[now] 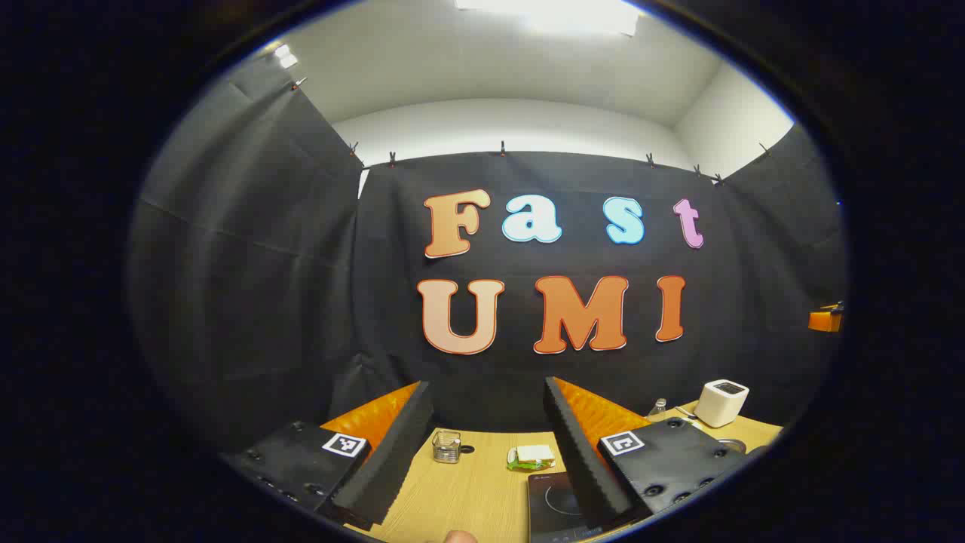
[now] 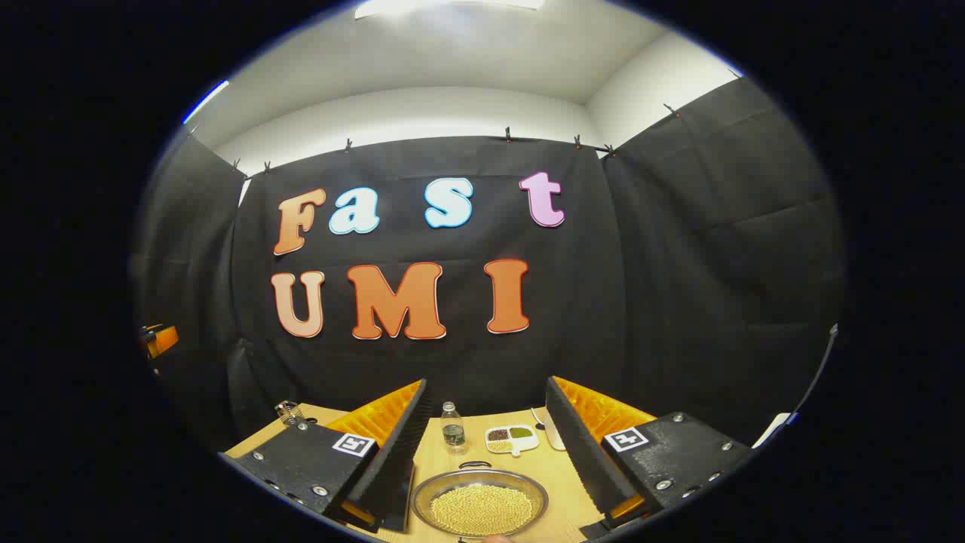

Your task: First push the handle of the pot to place it horizontally, then grasp the pot with both hands and set it on the induction cooktop.

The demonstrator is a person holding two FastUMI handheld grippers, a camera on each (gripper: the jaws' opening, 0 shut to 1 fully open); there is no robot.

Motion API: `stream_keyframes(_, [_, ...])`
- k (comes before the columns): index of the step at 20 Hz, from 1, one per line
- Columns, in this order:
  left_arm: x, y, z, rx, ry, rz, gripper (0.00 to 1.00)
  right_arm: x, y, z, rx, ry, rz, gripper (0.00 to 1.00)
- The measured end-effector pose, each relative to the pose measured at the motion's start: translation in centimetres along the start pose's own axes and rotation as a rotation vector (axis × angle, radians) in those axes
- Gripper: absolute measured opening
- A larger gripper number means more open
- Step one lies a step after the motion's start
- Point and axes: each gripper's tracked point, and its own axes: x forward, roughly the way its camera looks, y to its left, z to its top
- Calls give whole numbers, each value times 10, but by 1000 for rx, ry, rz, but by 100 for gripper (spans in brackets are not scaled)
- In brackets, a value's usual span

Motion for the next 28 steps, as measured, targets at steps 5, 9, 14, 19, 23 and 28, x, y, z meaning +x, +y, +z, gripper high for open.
stream_keyframes(5, [-2,-3,14,23,-48,6,98,-4,-1,3,-28,3,-11,95])
stream_keyframes(9, [-7,-5,22,31,-70,6,98,-5,1,4,-4,14,-3,95])
stream_keyframes(14, [-9,-5,24,34,-76,11,97,-10,-1,9,1,6,-7,95])
stream_keyframes(19, [-16,-6,29,31,-87,6,97,-11,-2,7,2,13,-11,95])
stream_keyframes(23, [-14,-5,21,20,-65,5,97,-12,0,5,-3,20,-6,95])
stream_keyframes(28, [-12,-2,16,5,-49,14,98,-14,4,1,-20,25,2,94])
